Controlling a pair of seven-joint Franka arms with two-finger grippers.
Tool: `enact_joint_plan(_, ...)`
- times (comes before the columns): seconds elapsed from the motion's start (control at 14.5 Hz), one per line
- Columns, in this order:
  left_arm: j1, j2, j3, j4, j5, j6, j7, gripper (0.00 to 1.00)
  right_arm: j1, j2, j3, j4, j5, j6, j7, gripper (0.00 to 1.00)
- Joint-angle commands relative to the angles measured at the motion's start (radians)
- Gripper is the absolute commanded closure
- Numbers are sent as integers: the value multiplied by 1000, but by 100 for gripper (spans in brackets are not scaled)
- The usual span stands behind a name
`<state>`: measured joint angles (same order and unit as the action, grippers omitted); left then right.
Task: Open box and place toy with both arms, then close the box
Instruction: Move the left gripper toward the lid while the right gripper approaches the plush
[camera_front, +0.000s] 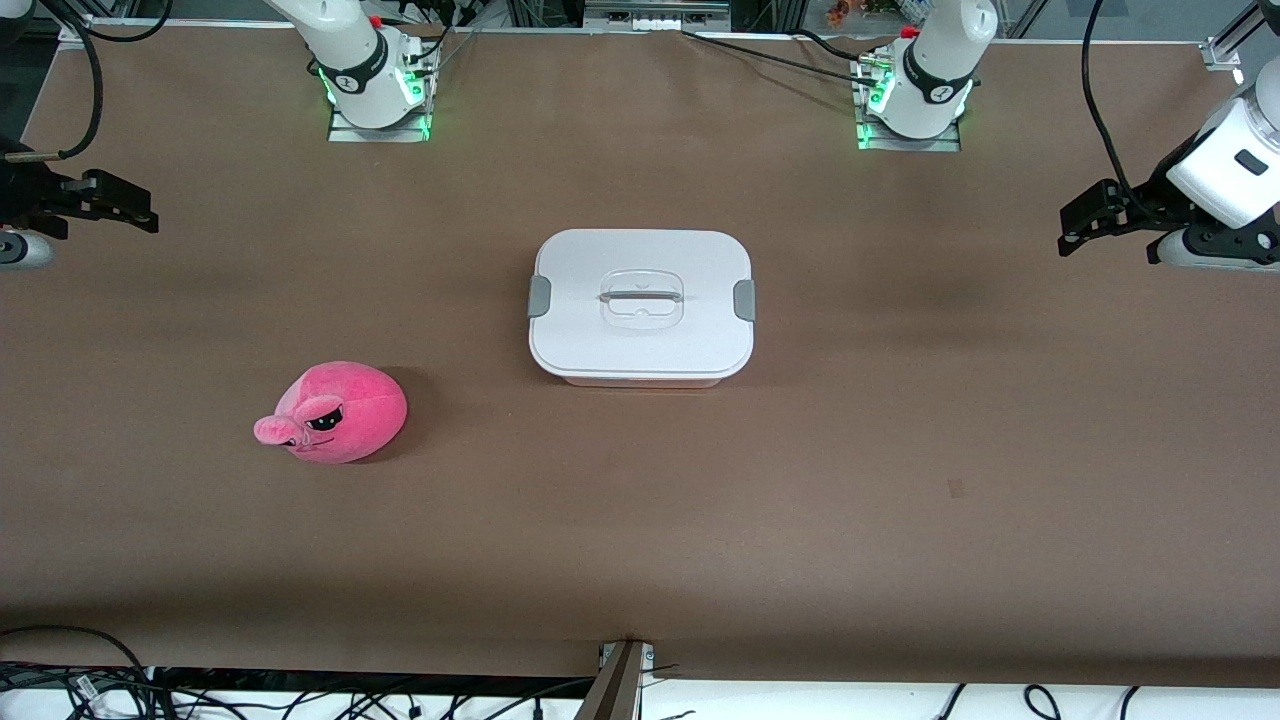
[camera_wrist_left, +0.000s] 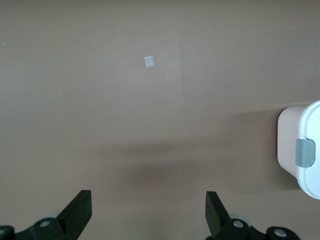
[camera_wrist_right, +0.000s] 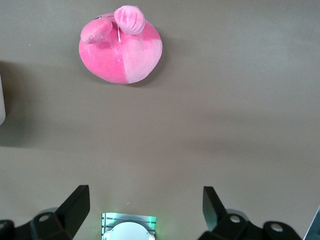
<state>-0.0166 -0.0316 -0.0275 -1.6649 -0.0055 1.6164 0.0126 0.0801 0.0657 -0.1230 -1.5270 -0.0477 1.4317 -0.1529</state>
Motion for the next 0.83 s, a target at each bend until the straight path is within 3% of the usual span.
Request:
enact_joint_plan(0.0, 4, 19, -5, 37, 24, -27, 39, 0, -3, 13, 6, 28, -12, -10, 13, 0)
enact_joint_plan(0.76, 6, 27, 1, 39, 22, -27, 47, 0, -3, 14, 8, 28, -11, -8, 13, 0)
